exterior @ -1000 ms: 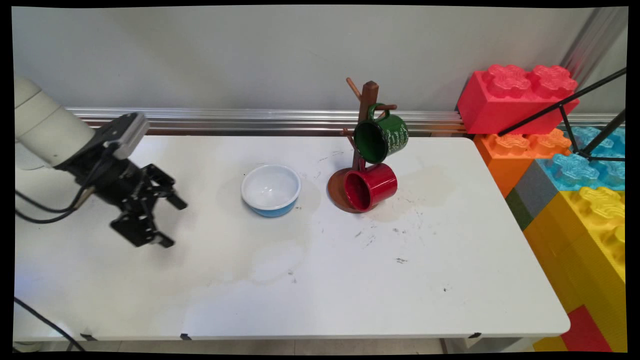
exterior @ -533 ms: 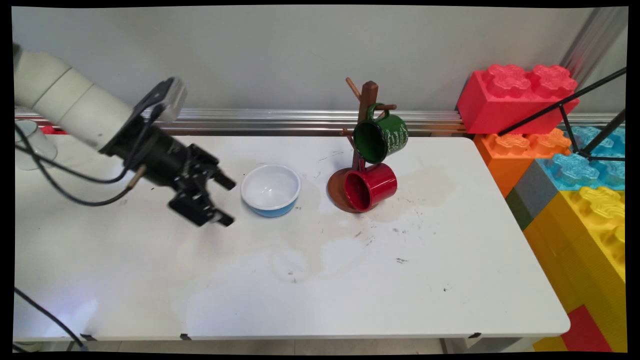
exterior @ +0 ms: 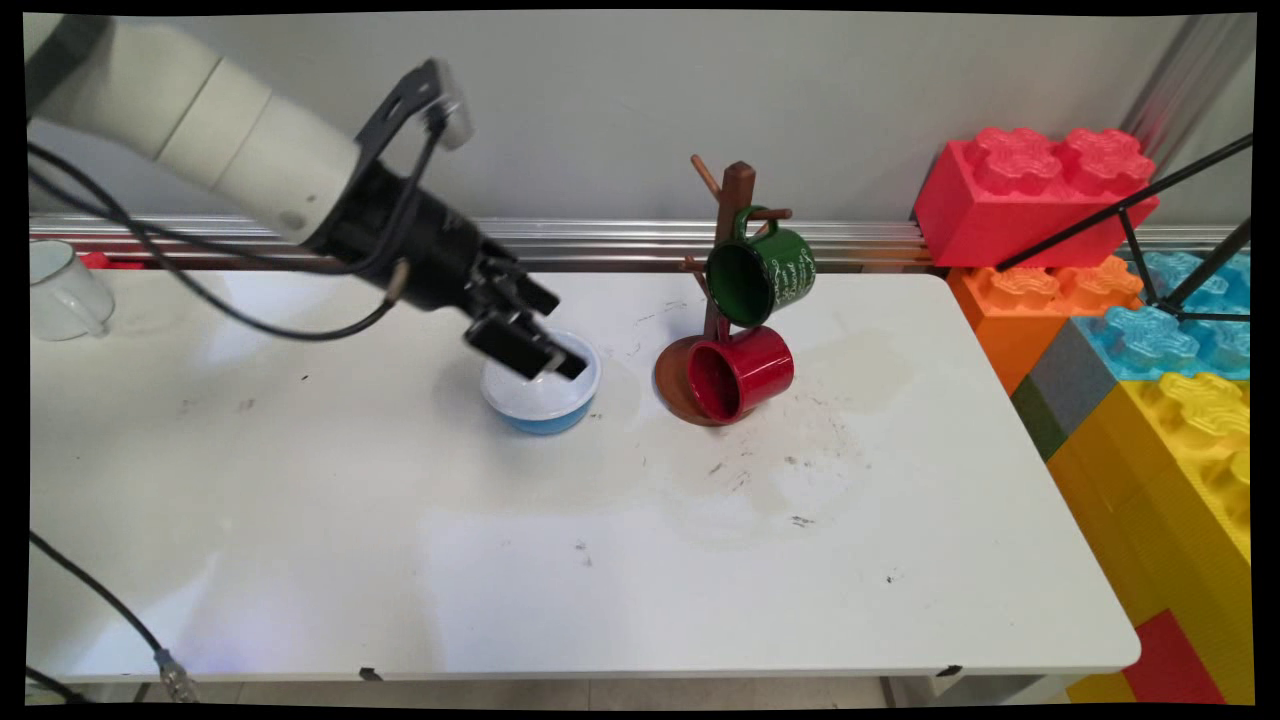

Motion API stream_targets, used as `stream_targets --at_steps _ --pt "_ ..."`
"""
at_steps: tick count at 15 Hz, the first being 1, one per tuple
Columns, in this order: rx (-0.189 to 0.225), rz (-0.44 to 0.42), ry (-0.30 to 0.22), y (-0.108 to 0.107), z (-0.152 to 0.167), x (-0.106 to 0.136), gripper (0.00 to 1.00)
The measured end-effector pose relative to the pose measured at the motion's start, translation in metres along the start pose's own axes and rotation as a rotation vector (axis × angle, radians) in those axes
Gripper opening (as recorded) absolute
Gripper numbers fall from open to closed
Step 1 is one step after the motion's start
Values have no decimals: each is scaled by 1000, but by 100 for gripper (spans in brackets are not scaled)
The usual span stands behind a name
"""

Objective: Pick up the green mug from the rack

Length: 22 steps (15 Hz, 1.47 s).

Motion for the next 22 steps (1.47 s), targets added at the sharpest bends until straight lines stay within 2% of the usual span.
stream_targets --at_steps 3,10,16,22 --pt "43 -56 14 14 4 30 100" --pt "102 -171 42 41 20 79 100" --pt "124 -241 66 56 45 103 100" --pt "136 -273 71 61 78 114 100"
